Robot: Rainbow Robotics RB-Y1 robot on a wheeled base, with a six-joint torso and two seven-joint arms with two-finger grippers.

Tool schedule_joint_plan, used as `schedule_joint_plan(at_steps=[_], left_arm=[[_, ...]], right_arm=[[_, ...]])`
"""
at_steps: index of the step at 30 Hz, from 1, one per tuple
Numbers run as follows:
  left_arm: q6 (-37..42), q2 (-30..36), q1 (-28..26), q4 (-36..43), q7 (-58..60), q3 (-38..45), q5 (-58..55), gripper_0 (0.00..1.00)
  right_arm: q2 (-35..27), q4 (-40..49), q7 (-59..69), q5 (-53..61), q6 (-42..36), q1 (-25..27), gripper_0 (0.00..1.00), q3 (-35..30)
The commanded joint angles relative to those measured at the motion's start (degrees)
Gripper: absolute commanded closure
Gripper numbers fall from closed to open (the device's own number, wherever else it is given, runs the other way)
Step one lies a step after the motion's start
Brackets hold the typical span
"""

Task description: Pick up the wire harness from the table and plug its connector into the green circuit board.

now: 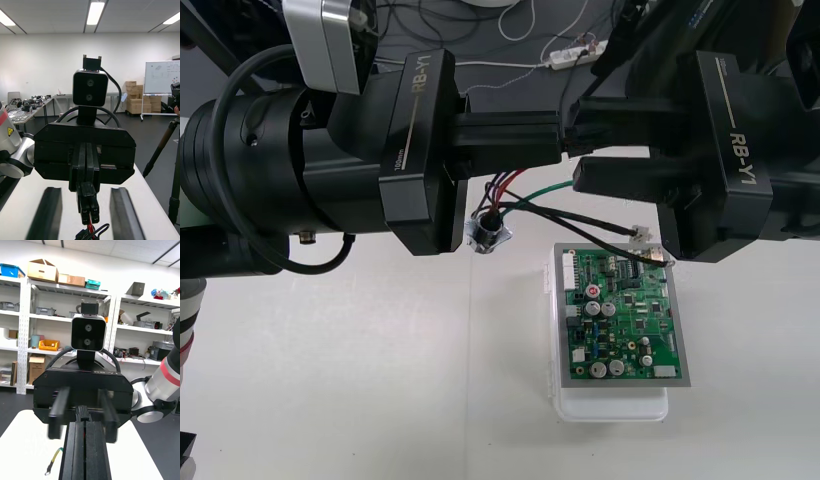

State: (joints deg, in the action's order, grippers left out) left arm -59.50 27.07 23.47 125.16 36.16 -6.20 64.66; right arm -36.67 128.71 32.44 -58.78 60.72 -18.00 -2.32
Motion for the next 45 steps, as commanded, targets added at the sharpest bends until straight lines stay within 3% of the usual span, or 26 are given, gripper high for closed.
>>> schedule_joint_plan(at_steps=[1, 17, 31, 42, 45], left_arm=[[2.9, -0.6, 0.8, 1.7, -2.1, -0.9, -1.0, 1.00], [2.9, 2.1, -0.9, 1.7, -3.2, -0.3, -3.6, 1.00], [2.9, 7.8, -5.1, 0.9, -7.0, 0.6, -6.1, 1.00], [-7.1, 9.5, -5.6, -11.4, -23.2, 0.6, -13.9, 1.00], [-10.0, 9.9, -5.6, -14.6, -26.5, 0.6, -14.7, 1.00]], right_arm=[[0.7, 1.6, -0.2, 0.5, 0.0, 0.4, 0.00, -1.7], [0.7, 1.1, -0.2, 0.4, 1.3, 0.6, 0.00, -1.8], [-0.6, -1.7, 0.0, -2.5, 15.2, 3.5, 0.00, -6.6], [-1.5, -1.7, 3.2, -10.2, 29.3, 3.9, 0.00, -11.3], [-1.6, -1.7, 6.5, -12.1, 29.3, 3.8, 0.00, -12.4]])
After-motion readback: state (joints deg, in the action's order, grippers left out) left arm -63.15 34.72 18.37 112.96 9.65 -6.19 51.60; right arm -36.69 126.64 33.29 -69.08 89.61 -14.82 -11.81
